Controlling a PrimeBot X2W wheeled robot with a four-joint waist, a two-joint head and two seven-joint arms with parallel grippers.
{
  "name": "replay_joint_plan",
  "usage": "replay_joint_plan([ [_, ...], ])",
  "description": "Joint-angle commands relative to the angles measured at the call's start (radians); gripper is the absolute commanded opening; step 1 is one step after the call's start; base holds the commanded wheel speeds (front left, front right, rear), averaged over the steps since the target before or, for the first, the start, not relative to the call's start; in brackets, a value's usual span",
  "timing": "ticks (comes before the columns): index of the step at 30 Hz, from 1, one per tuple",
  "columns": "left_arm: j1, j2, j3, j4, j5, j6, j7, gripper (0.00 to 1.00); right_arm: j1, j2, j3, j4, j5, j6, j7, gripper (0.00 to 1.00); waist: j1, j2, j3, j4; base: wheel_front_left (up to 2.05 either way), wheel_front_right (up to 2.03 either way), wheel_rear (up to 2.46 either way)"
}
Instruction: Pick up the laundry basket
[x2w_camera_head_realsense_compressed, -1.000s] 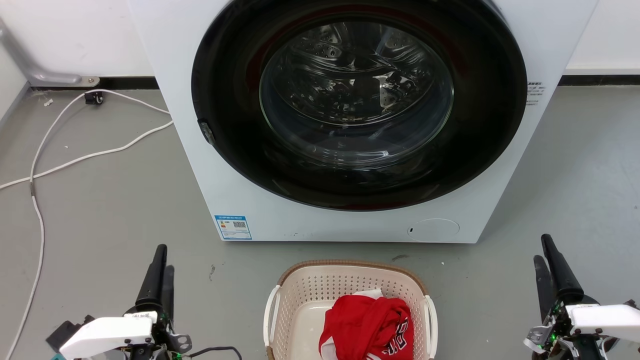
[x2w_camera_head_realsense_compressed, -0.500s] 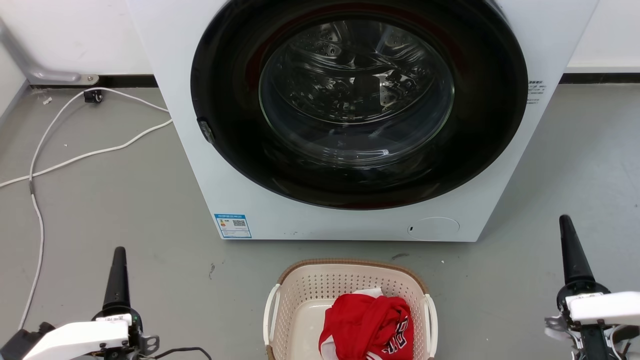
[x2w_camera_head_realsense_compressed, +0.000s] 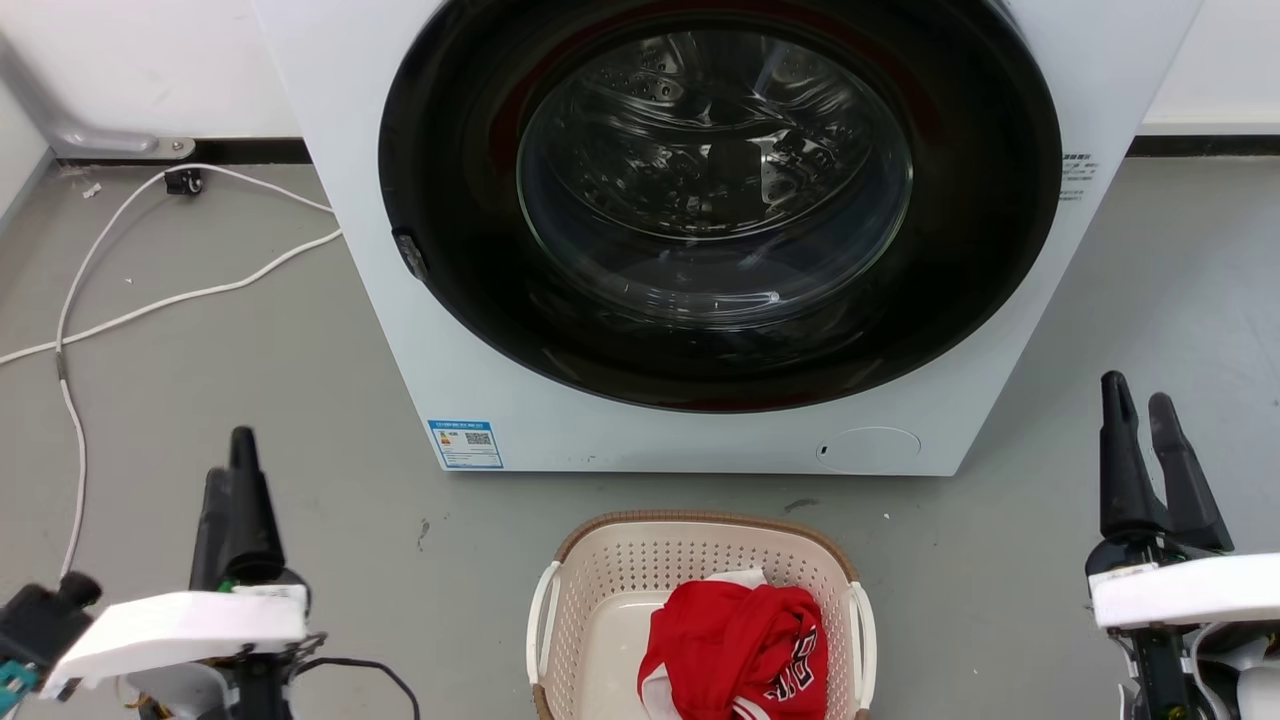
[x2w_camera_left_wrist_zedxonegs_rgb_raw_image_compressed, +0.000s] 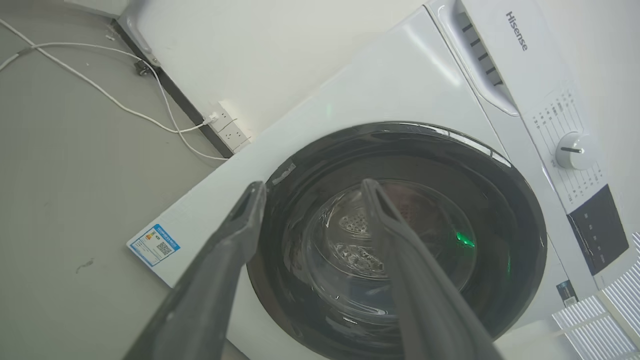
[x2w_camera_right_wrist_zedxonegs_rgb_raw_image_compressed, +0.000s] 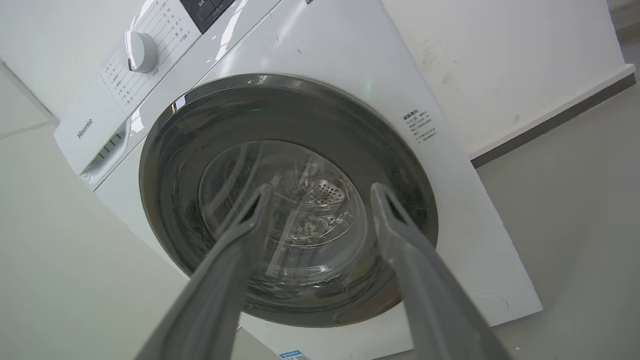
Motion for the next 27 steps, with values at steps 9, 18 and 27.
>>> replay_joint_plan([
  [9, 0.032, 0.004, -0.125, -0.083, 0.284, 0.012, -0.036, 1.00, 0.010, -0.002, 0.027, -0.062, -0.193, 0.002, -0.038, 1.00, 0.0000, 0.0000, 0.007, -0.003, 0.00, 0.00, 0.00],
  [18, 0.040, 0.010, -0.205, -0.116, 0.485, 0.040, -0.061, 1.00, 0.030, -0.002, 0.032, -0.058, -0.321, 0.002, -0.064, 1.00, 0.0000, 0.0000, 0.014, -0.006, 0.00, 0.00, 0.00],
  [27, 0.047, 0.056, -0.297, -0.128, 0.603, 0.099, -0.084, 1.00, 0.051, -0.002, 0.022, -0.018, -0.425, 0.002, -0.087, 1.00, 0.0000, 0.0000, 0.016, -0.008, 0.00, 0.00, 0.00],
])
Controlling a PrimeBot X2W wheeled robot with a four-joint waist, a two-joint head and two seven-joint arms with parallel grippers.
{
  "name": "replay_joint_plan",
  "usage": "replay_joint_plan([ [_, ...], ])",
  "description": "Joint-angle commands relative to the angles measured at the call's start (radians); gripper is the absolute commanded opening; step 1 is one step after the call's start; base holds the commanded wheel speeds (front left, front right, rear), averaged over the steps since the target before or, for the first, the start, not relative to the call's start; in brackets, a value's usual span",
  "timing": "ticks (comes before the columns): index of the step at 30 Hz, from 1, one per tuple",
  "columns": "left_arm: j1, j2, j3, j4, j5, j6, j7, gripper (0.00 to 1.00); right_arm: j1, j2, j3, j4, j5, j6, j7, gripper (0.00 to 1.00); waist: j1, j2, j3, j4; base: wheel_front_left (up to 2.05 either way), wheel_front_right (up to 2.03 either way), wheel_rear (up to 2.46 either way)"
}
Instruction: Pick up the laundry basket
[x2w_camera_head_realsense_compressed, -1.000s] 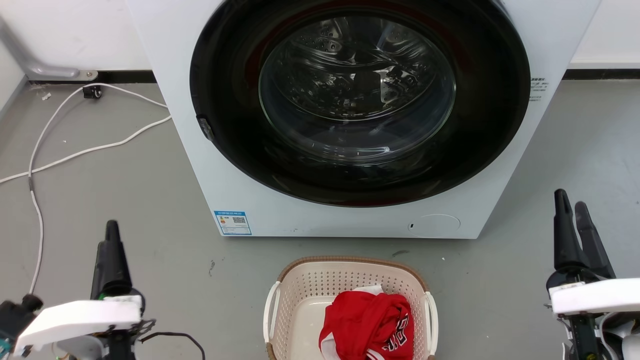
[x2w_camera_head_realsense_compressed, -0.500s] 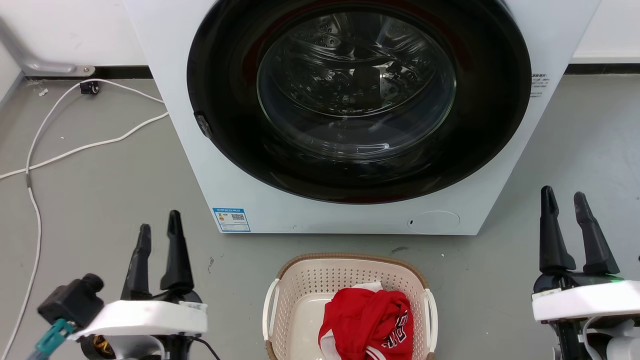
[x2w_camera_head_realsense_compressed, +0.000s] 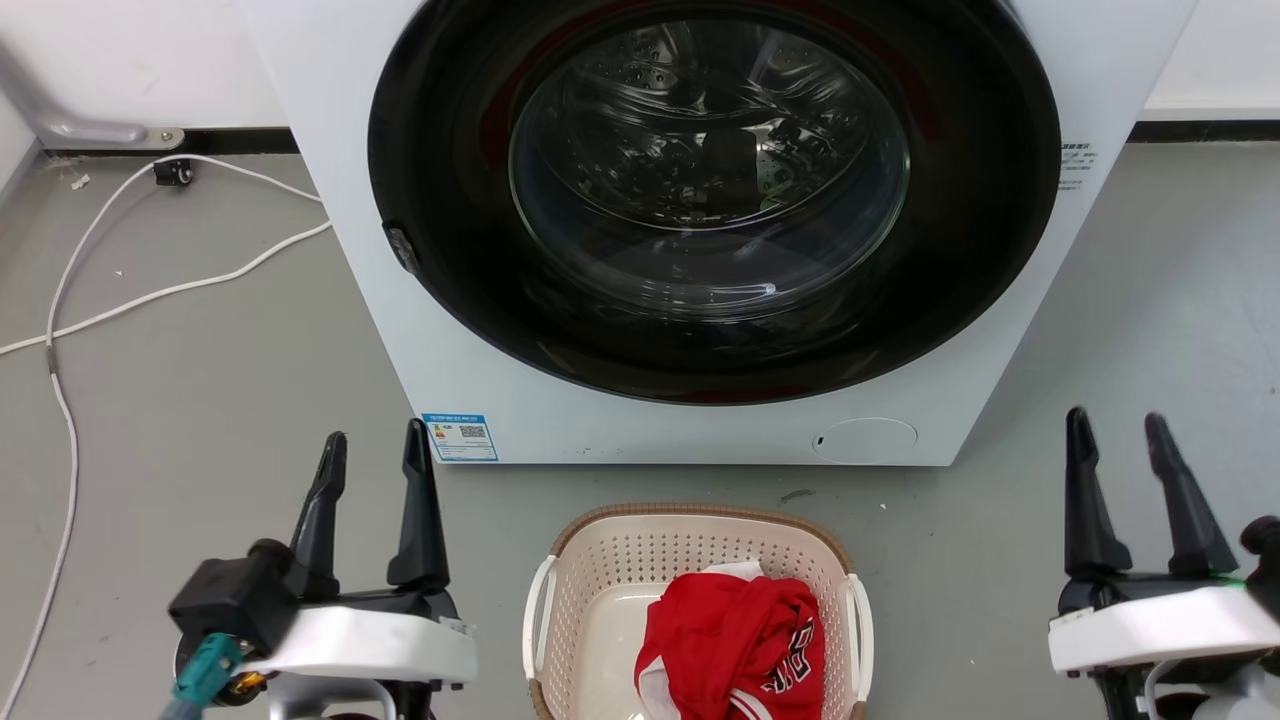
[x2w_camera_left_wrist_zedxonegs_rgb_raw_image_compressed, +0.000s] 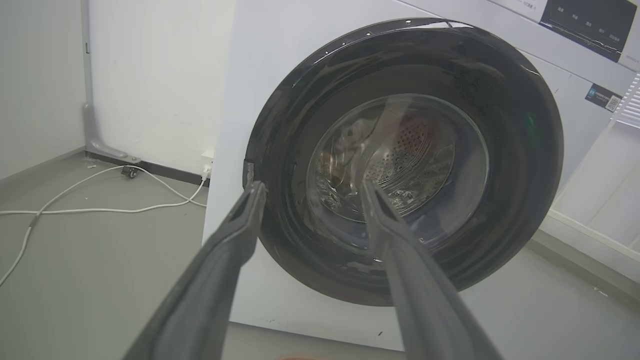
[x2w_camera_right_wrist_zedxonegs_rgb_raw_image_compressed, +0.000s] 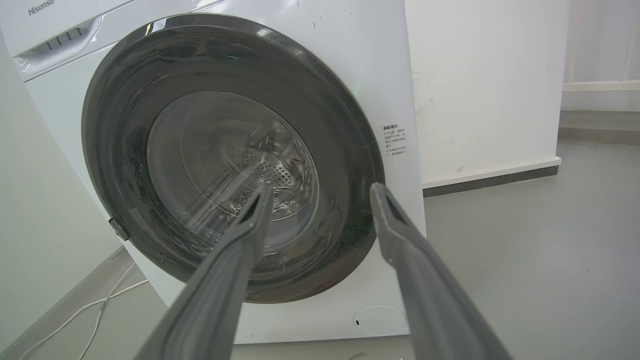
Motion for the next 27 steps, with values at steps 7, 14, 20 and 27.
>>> replay_joint_plan([
  [7, 0.001, 0.053, -0.097, 0.001, 0.100, 0.064, -0.025, 1.00, 0.008, -0.002, 0.000, 0.030, -0.058, 0.002, -0.025, 1.00, 0.0000, -0.0001, 0.001, -0.002, 0.00, 0.00, 0.00],
  [14, -0.005, 0.090, -0.168, 0.010, 0.155, 0.111, -0.041, 1.00, 0.021, -0.001, -0.006, 0.061, -0.149, 0.002, -0.040, 1.00, 0.0000, -0.0001, 0.006, -0.003, 0.00, 0.00, 0.00],
  [20, -0.010, 0.115, -0.218, 0.018, 0.199, 0.139, -0.053, 1.00, 0.018, -0.001, -0.006, 0.084, -0.212, 0.002, -0.054, 1.00, 0.0000, -0.0001, 0.011, -0.005, 0.00, 0.00, 0.00],
  [27, 0.000, 0.114, -0.239, 0.025, 0.207, 0.136, -0.067, 1.00, 0.018, -0.001, -0.001, 0.091, -0.266, 0.001, -0.065, 1.00, 0.0000, -0.0001, 0.015, -0.008, 0.00, 0.00, 0.00],
])
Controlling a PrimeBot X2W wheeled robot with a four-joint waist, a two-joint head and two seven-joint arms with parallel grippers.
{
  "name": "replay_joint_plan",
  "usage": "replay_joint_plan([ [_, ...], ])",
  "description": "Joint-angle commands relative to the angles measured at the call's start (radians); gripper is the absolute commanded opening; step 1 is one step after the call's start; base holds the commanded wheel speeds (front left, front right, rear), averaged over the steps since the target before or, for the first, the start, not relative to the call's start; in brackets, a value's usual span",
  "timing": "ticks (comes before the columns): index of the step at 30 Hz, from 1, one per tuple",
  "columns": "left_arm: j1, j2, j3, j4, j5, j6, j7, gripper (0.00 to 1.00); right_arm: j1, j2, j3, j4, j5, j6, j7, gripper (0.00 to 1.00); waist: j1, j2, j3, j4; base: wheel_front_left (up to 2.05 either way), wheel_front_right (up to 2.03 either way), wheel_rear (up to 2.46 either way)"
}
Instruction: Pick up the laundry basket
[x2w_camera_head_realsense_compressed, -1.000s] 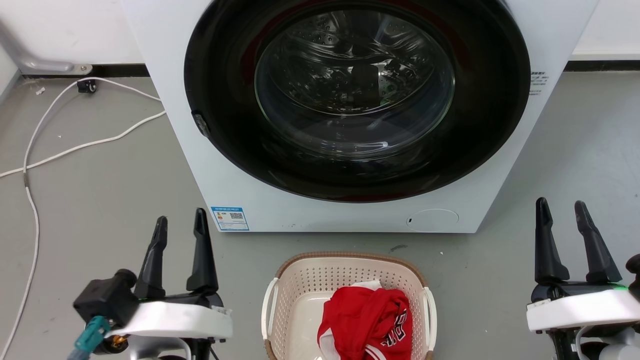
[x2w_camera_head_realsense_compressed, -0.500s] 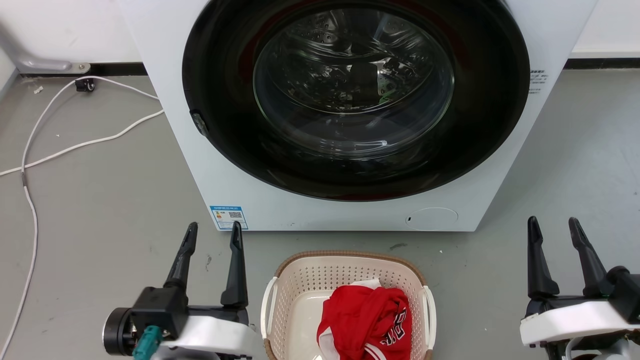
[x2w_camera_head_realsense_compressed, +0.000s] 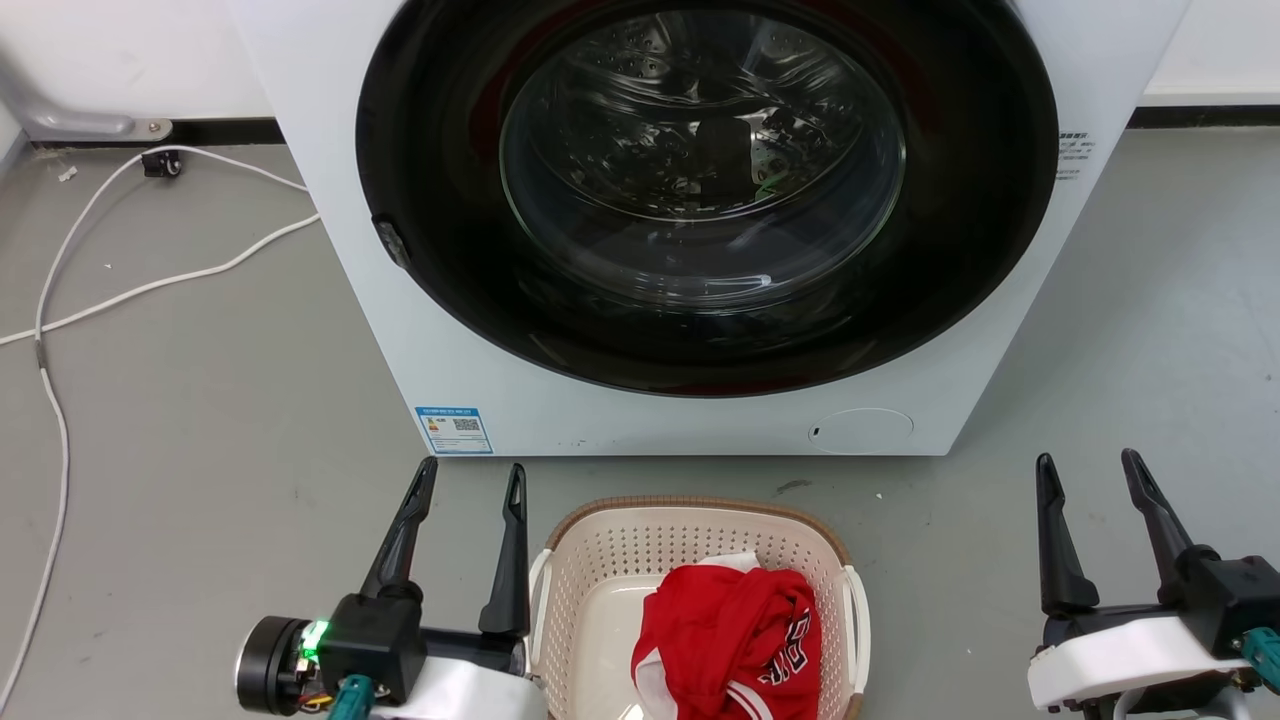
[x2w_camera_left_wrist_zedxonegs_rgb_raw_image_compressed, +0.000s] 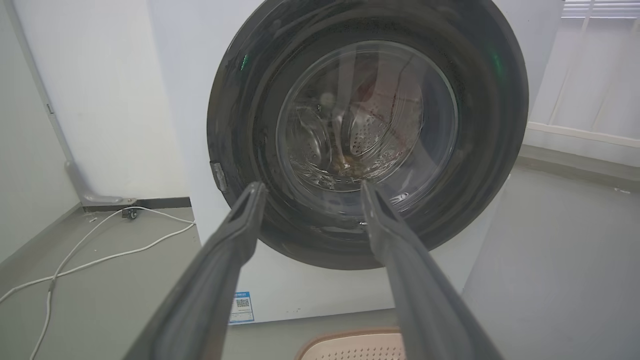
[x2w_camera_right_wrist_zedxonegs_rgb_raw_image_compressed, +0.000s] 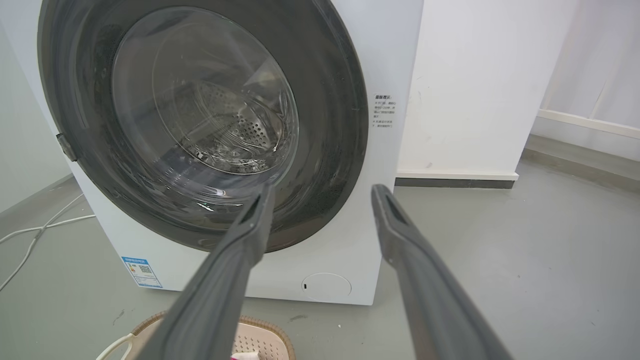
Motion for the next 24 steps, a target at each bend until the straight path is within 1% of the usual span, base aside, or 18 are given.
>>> replay_joint_plan([
  [1, 0.005, -0.005, 0.002, -0.008, 0.000, -0.006, -0.009, 1.00, -0.005, -0.001, 0.002, -0.004, -0.016, 0.000, -0.007, 1.00, 0.0000, 0.0000, 0.001, 0.000, 0.00, 0.00, 0.00],
  [4, 0.022, -0.041, 0.046, -0.014, -0.039, -0.050, -0.015, 1.00, -0.003, -0.001, 0.001, -0.006, -0.018, 0.000, -0.013, 1.00, 0.0000, 0.0000, 0.004, 0.000, 0.00, 0.00, 0.00],
  [7, 0.043, -0.079, 0.099, 0.002, -0.054, -0.122, -0.020, 1.00, -0.001, -0.001, 0.000, -0.003, -0.027, 0.000, -0.019, 1.00, 0.0000, 0.0000, 0.006, 0.000, 0.00, 0.00, 0.00],
  [10, 0.054, -0.107, 0.146, 0.029, -0.037, -0.191, -0.027, 1.00, 0.006, -0.001, 0.003, 0.006, -0.042, 0.000, -0.024, 1.00, 0.0000, 0.0000, 0.006, 0.000, 0.00, 0.00, 0.00],
  [14, 0.071, -0.137, 0.197, 0.063, -0.016, -0.257, -0.034, 1.00, 0.009, -0.001, 0.003, 0.016, -0.035, 0.000, -0.031, 1.00, 0.0000, 0.0000, 0.006, -0.001, 0.00, 0.00, 0.00],
  [18, 0.081, -0.149, 0.216, 0.096, 0.022, -0.296, -0.041, 1.00, 0.011, 0.000, 0.004, 0.026, -0.043, 0.000, -0.038, 1.00, 0.0000, 0.0000, 0.006, -0.002, 0.00, 0.00, 0.00],
  [24, 0.079, -0.154, 0.222, 0.123, 0.087, -0.310, -0.050, 1.00, 0.014, 0.000, 0.007, 0.031, -0.072, 0.000, -0.046, 1.00, 0.0000, 0.0000, 0.008, -0.001, 0.00, 0.00, 0.00],
])
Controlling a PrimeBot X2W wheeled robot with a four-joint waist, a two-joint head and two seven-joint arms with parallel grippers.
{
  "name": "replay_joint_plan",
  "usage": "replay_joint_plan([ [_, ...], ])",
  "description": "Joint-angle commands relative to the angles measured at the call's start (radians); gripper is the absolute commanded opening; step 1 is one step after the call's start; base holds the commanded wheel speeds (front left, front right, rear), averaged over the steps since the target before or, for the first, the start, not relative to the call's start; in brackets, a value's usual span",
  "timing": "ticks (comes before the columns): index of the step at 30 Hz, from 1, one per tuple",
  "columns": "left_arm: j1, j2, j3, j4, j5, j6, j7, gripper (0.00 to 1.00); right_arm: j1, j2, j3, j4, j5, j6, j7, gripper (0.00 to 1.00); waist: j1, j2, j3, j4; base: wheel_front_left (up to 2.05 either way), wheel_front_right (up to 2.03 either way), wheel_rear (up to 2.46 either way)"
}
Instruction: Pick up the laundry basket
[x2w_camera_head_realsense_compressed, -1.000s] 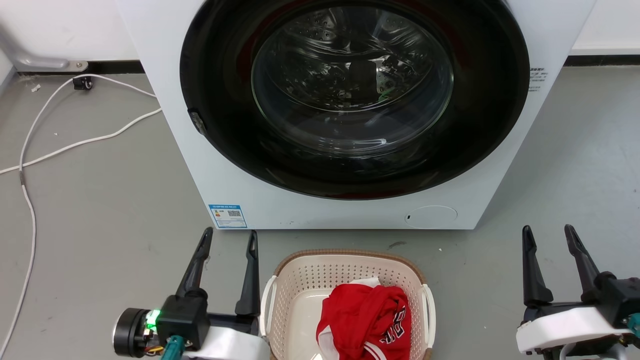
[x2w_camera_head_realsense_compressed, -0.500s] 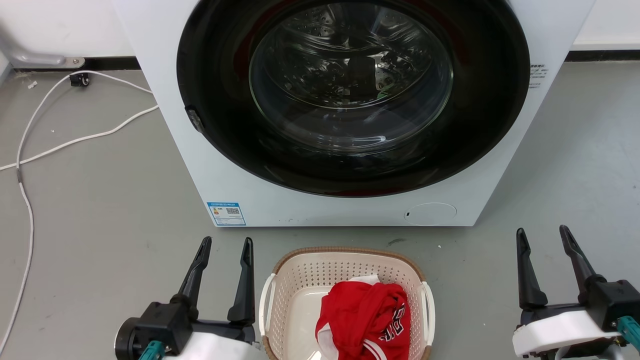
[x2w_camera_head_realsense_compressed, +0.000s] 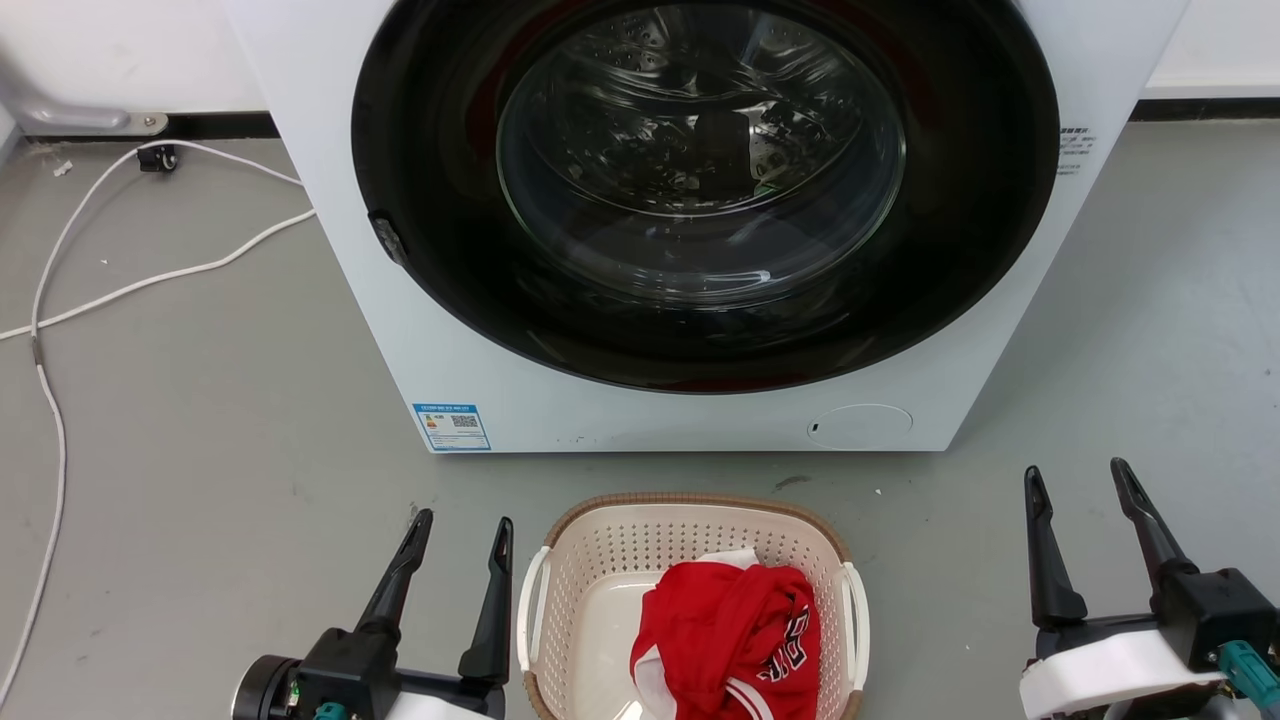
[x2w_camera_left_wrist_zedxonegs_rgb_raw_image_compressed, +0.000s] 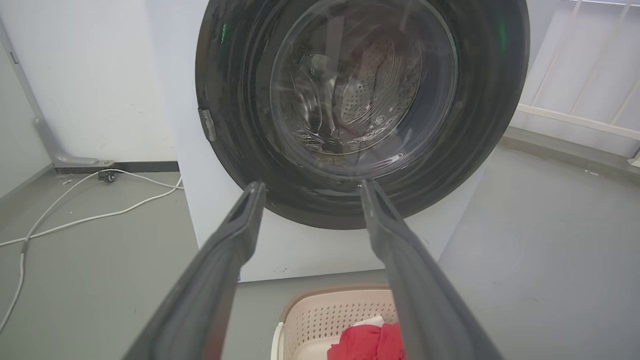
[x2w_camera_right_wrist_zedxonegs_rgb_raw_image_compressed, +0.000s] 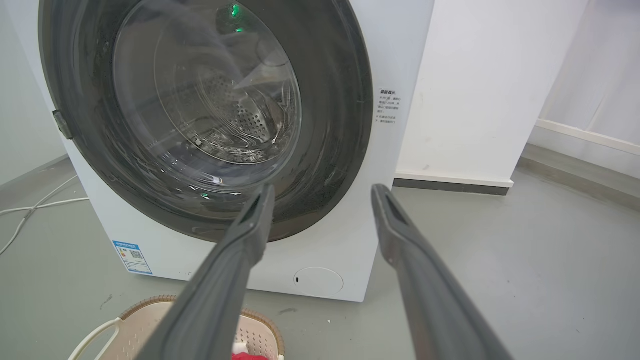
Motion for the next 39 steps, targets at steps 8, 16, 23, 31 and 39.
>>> replay_joint_plan([
  [8, -0.004, -0.002, 0.002, -0.020, 0.006, 0.008, -0.006, 1.00, 0.005, 0.000, 0.002, 0.001, 0.003, 0.000, -0.002, 1.00, 0.0000, 0.0000, -0.001, 0.001, 0.00, 0.00, 0.00],
  [16, 0.000, -0.002, -0.002, -0.024, 0.010, 0.019, -0.006, 1.00, 0.005, 0.000, 0.001, 0.004, 0.008, 0.000, -0.002, 1.00, 0.0000, 0.0000, -0.003, 0.000, 0.00, 0.00, 0.00],
  [23, 0.005, -0.002, -0.001, -0.029, 0.002, 0.027, -0.005, 1.00, 0.003, 0.000, 0.002, 0.000, 0.011, 0.000, -0.002, 1.00, 0.0000, 0.0000, 0.003, -0.002, 0.00, 0.00, 0.00],
  [31, -0.022, -0.002, 0.006, -0.020, 0.007, 0.022, -0.005, 1.00, -0.021, 0.000, 0.005, 0.004, 0.010, 0.000, -0.002, 1.00, 0.0000, 0.0000, 0.048, -0.010, 0.00, 0.00, 0.00],
  [39, -0.089, -0.002, -0.004, 0.013, 0.051, 0.009, -0.005, 1.00, -0.084, 0.000, 0.000, 0.019, 0.003, 0.000, -0.002, 1.00, 0.0000, 0.0000, 0.179, -0.024, 0.00, 0.00, 0.00],
])
